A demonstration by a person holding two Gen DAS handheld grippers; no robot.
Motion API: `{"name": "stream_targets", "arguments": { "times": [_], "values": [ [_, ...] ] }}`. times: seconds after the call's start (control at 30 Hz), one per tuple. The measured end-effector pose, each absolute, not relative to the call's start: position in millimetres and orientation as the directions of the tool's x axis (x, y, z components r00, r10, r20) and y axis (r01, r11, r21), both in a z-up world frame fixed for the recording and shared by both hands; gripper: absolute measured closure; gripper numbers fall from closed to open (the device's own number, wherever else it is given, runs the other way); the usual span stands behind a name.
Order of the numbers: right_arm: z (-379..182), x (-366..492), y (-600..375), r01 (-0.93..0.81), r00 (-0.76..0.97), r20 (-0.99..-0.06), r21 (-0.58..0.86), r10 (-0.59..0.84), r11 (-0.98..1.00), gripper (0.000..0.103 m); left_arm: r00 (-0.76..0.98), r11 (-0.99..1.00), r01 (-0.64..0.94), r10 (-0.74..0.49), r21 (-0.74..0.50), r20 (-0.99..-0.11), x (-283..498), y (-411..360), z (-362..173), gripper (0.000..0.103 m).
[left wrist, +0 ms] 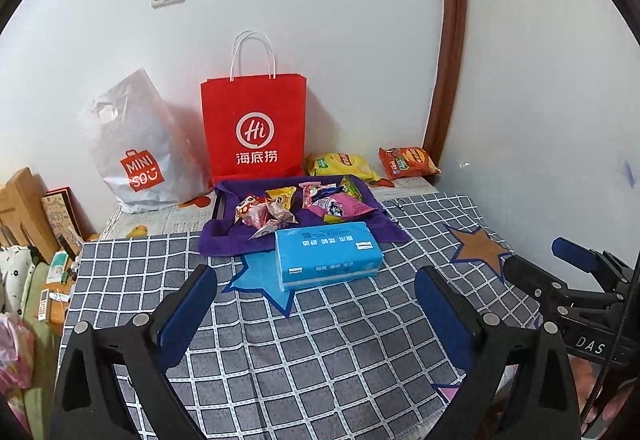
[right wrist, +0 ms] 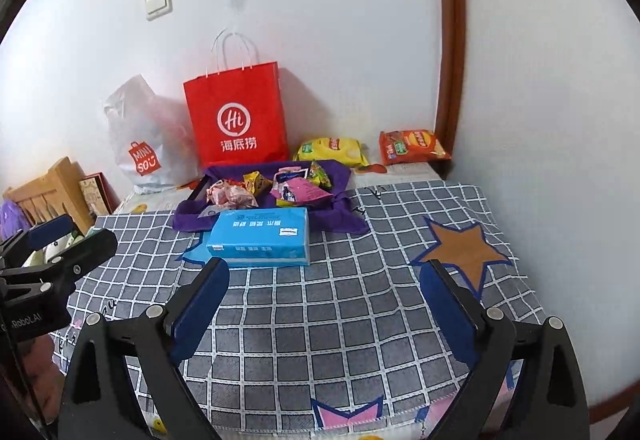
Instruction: Organize snacks
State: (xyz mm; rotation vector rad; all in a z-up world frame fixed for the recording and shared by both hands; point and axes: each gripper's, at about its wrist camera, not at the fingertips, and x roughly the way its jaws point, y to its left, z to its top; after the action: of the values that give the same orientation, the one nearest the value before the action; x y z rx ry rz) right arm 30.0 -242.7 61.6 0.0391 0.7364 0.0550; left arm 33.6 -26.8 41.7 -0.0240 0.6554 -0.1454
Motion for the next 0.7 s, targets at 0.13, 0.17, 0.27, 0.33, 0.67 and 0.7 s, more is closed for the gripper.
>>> {"name": "stream_targets", "arguments": {
  "times": [0.13, 0.17, 0.27, 0.33, 0.67, 0.7],
  "values": [
    [63.1, 24.4, -245.1, -0.034, 0.741, -0.668, 0.062, 0.067, 0.997, 0.008, 0.787, 0.99, 0.121, -0.137, -0.067, -0.601, 29.0, -29.1, 43.7, 0.003],
    [63.6, 23.3, -245.4, -0.034, 0.743, -0.666, 0.064, 0.068, 0.997, 0.008, 0.787, 0.99, 0.122, -0.138, -0.068, -0.602, 28.5, -29.6, 43.8, 0.003],
    [65.9, 19.7, -246.7, -0.032, 0.748, -0.66, 0.072, 0.072, 0.997, 0.007, 0.786, 0.991, 0.12, -0.136, -0.066, -0.603, 28.3, -30.8, 43.7, 0.003],
    [66.8, 18.7, -246.9, -0.032, 0.749, -0.659, 0.072, 0.071, 0.997, 0.007, 0.783, 0.989, 0.126, -0.144, -0.072, -0.606, 28.4, -30.9, 43.5, 0.003],
    [67.5, 16.6, -245.7, -0.03, 0.75, -0.658, 0.067, 0.067, 0.997, 0.008, 0.781, 0.99, 0.125, -0.14, -0.067, -0.609, 27.8, -31.4, 44.1, 0.003],
    [67.4, 16.7, -245.6, -0.031, 0.75, -0.658, 0.069, 0.068, 0.997, 0.008, 0.781, 0.99, 0.125, -0.138, -0.065, -0.609, 27.7, -31.6, 44.2, 0.003]
  ]
}}
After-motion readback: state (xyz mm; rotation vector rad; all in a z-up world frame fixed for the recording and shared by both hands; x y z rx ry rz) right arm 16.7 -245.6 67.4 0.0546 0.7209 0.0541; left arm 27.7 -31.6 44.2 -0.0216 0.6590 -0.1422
